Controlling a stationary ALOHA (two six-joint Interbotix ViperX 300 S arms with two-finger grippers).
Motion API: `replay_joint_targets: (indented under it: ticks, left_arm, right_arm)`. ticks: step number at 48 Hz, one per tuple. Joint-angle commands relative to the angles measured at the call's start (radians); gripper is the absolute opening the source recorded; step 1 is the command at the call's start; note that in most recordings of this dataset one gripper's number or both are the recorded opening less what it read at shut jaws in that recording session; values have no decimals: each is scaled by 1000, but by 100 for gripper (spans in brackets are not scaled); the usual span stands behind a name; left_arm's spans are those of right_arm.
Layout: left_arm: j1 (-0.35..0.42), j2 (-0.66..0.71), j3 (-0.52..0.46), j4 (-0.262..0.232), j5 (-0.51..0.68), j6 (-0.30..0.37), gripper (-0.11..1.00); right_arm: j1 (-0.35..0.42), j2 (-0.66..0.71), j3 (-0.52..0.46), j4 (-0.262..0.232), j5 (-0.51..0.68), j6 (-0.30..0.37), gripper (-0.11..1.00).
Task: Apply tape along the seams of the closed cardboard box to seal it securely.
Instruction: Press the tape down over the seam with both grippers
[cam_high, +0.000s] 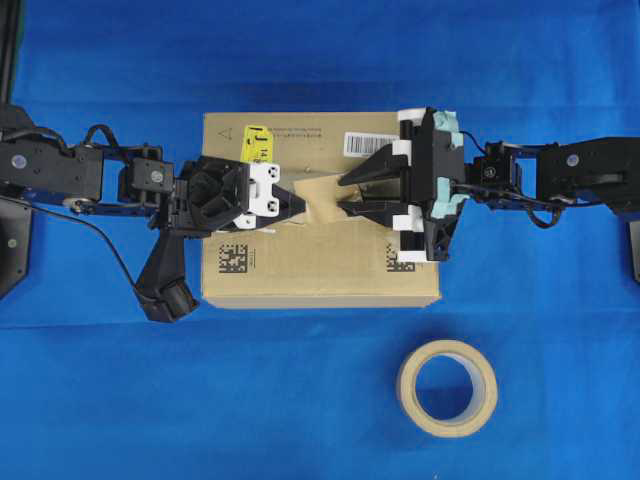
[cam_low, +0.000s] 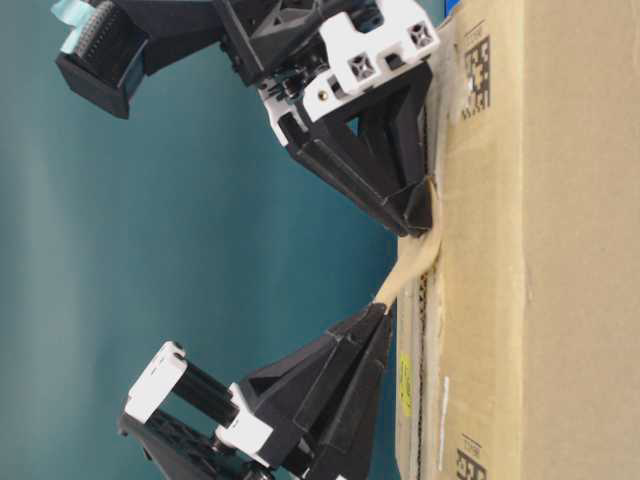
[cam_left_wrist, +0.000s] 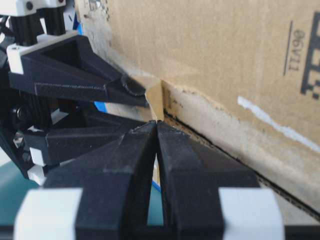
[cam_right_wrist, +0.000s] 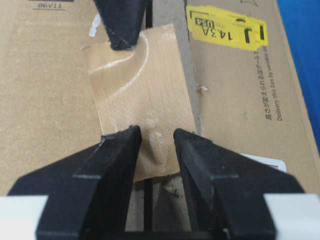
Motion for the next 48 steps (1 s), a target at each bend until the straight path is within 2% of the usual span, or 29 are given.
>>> replay_joint_targets:
  ticks: [1, 25, 28, 31, 40, 42, 48]
  left_arm:
    - [9, -21, -15, 0, -3, 0, 1]
    - [18, -23, -20, -2, 48, -31, 3]
    - [23, -23, -20, -2, 46, -32, 9]
    - [29, -25, -20, -2, 43, -32, 22]
    - [43, -25, -23, -2, 46, -31, 69]
    - [43, -25, -25, -2, 48, -31, 72]
    - [48, -26, -28, -2, 52, -32, 67]
  right_arm:
    - [-3, -9, -18, 0, 5, -2, 42]
    - [-3, -9, -21, 3, 5, 5, 42]
    - [-3, -9, -21, 5, 5, 6, 42]
    - [-5, -9, -21, 5, 5, 8, 42]
    - [-5, -9, -21, 3, 5, 8, 42]
    - [-5, -9, -20, 5, 5, 8, 42]
    - [-5, -9, -18, 5, 12, 8, 42]
